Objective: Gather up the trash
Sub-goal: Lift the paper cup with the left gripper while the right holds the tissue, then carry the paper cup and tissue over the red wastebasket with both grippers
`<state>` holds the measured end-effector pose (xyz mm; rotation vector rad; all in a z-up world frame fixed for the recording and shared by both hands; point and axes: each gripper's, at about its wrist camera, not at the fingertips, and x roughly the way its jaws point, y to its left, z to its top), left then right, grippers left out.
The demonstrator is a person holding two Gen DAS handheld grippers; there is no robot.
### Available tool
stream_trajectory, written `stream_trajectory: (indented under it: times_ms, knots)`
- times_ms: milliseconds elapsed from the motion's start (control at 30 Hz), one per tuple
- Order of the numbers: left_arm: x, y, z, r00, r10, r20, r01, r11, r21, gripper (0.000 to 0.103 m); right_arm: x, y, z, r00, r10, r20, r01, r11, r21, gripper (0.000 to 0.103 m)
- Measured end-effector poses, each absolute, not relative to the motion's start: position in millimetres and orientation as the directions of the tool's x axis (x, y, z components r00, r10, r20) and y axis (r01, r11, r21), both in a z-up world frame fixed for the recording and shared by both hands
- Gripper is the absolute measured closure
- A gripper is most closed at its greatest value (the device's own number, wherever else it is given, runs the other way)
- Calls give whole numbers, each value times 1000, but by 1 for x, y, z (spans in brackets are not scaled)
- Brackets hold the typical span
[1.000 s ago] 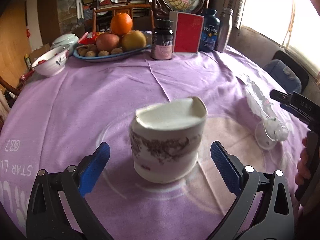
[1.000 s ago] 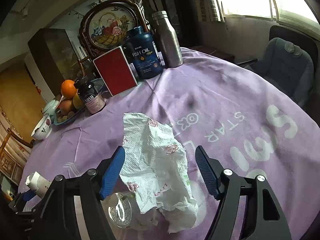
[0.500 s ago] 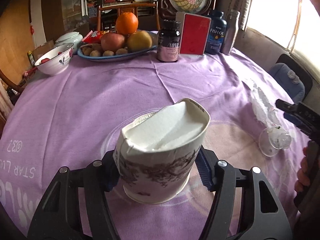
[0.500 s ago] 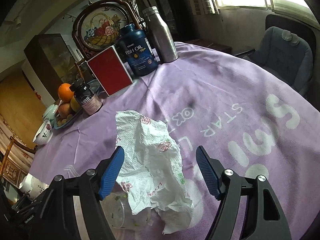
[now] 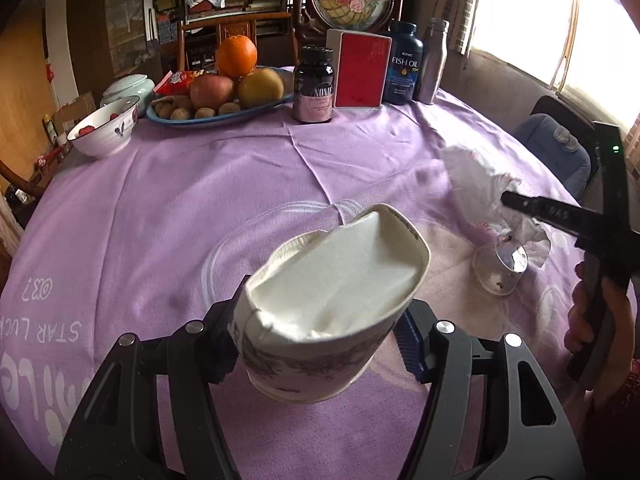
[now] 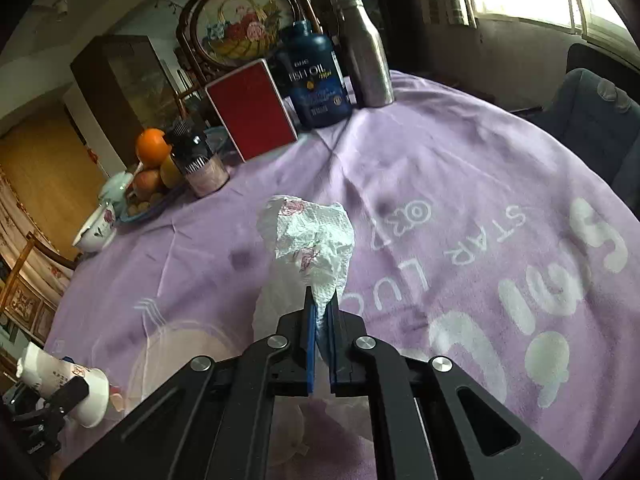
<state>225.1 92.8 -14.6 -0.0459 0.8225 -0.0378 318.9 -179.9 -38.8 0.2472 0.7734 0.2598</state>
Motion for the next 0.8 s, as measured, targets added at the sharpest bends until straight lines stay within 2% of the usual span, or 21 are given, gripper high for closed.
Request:
stream_trajectory:
  times_ms: [100,400,467,533,800]
  knots:
    - [223,92,-12,689,-51,-723,17,998,-53,40,314,-185,-29,724,315,-614,-140,938,317,97]
    - [232,103,-18,684,-25,-729,-26,998,-59,38,305,-189,-26,758,259,-598,-110,956,274,97]
    - [236,110,-19,676,-51,-735,-35,994,-101,39,296,-189,-20,784,245,-570,-114,960,256,97]
    - [236,115,-16,682,-28,-731,-56,994,-90,40,284,-193,-12,808,255,-530,-121,954,275,97]
    - [215,150,26,767,-48,-640,-93,978,-185,40,221,-214,8,837,286,-467,-115,926,360,97]
